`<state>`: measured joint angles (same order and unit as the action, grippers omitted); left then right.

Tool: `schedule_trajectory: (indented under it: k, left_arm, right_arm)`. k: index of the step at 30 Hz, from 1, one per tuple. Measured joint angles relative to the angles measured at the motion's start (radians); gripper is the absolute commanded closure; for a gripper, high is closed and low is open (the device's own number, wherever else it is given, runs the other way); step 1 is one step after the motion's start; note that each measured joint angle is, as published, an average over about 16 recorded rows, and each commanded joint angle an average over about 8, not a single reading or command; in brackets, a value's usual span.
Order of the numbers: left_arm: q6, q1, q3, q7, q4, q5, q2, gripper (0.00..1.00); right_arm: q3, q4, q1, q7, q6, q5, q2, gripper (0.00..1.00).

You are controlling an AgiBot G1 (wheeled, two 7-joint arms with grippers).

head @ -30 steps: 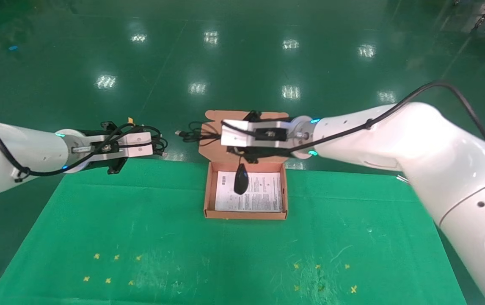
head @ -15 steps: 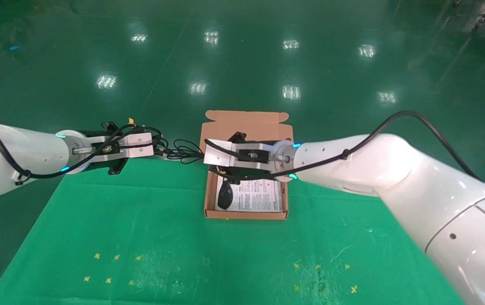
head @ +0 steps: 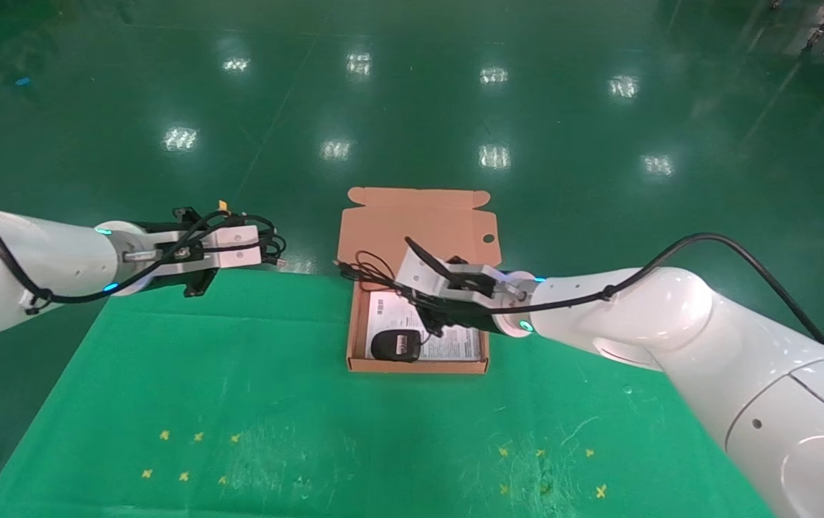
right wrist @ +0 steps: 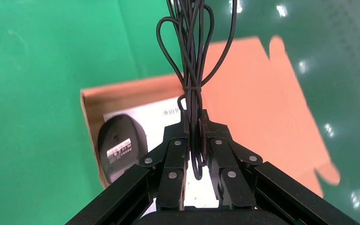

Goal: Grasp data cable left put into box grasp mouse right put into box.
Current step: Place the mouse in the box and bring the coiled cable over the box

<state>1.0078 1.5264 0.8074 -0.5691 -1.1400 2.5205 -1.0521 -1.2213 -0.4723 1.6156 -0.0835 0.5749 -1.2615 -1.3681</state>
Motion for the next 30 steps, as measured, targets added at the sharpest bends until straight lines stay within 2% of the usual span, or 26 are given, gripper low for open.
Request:
schedule_trajectory:
  k: [6,7,13,18,24,30]
  left_arm:
    - [0.0,0.0,0.0,0.0,-0.001,0.0,0.0,1.0]
    - [0.0,-0.001,0.0,0.0,-0.001,0.0,0.0,1.0]
    - [-0.013,-0.009,0.004,0.011,0.006,-0.01,-0.014,1.0]
    - [-0.056,-0.022,0.017,0.055,0.039,-0.041,-0.053,1.0]
    - [-0.157,-0.04,0.036,0.154,0.145,-0.115,-0.144,1.0]
    - [-0.28,-0.046,0.062,0.281,0.288,-0.227,-0.242,1.0]
  right_arm:
    - [-0.034,0.038,0.006,0.015,0.011,0.012,0.002,0.11]
    - [-0.038,0.041,0.007,0.015,0.014,0.013,0.003,0.01]
    - [-0.059,0.036,0.014,0.018,0.026,0.007,0.021,0.0]
    - [-0.065,0.007,0.025,0.019,0.035,-0.003,0.069,0.0]
    - [-0.078,-0.076,0.048,0.033,0.05,-0.026,0.176,0.0]
    - [-0.1,-0.222,0.071,0.087,0.058,-0.068,0.315,0.0]
